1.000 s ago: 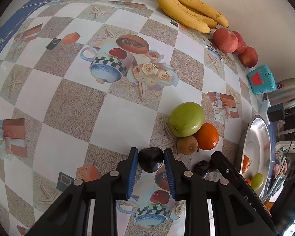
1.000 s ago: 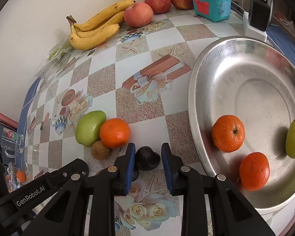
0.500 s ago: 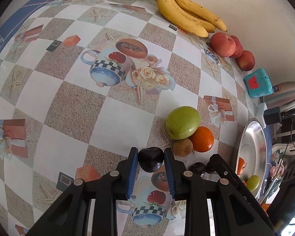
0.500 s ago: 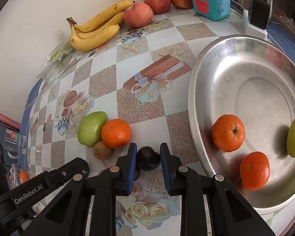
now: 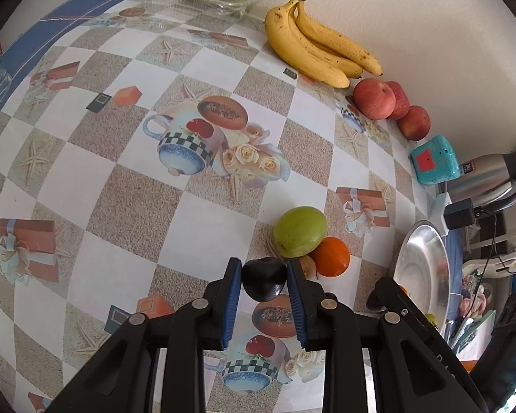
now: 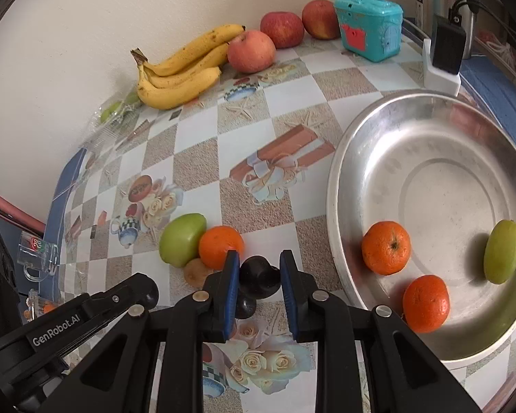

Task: Organize fruits
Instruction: 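Grasp a dark plum with the left tool while the right tool grasps another dark plum, then carry both dark plums over the steel bowl with both tools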

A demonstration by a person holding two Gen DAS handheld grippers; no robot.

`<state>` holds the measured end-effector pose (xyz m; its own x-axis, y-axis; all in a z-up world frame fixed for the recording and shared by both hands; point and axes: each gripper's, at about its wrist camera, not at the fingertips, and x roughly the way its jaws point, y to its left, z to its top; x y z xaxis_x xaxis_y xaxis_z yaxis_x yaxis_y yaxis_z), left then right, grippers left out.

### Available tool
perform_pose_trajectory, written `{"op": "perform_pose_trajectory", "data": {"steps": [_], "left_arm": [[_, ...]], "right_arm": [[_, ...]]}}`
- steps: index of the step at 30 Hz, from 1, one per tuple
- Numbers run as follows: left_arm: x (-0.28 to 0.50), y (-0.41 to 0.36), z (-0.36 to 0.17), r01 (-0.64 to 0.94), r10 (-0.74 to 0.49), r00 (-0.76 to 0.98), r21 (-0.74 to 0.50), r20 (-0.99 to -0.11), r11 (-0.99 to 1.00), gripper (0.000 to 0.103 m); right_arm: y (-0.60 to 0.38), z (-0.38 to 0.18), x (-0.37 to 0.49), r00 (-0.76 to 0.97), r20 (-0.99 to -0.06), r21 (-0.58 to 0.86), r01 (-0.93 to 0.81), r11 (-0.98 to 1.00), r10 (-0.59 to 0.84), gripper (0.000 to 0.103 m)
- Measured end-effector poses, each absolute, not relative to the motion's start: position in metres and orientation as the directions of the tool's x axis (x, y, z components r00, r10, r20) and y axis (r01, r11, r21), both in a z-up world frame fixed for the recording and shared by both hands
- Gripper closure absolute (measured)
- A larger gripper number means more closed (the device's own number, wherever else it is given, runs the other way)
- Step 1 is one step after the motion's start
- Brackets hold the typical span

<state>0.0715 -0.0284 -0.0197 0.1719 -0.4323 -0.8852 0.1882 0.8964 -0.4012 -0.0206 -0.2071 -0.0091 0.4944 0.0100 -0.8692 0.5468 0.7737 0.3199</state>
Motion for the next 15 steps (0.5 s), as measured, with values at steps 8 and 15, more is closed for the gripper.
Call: {"op": "perform_pose_trajectory", "data": {"steps": [8, 15], "left_arm": [[0.069, -0.032, -0.006, 0.208, -0.448, 0.198, -0.409, -0.872, 0.888, 0.074], [0.063, -0.041, 0.001, 0.230, -0.447, 0.209, -0.401, -0.870, 0.887, 0.074]], "right_arm": [[-0.211, 0.005, -0.026, 0.507, -0.862, 0.308, 0.550, 0.776, -0.017, 0.078], [-0.228, 0.015, -0.039, 0.505, -0.861, 0.293, 0.583, 0.758, -0.056, 0.078]]}}
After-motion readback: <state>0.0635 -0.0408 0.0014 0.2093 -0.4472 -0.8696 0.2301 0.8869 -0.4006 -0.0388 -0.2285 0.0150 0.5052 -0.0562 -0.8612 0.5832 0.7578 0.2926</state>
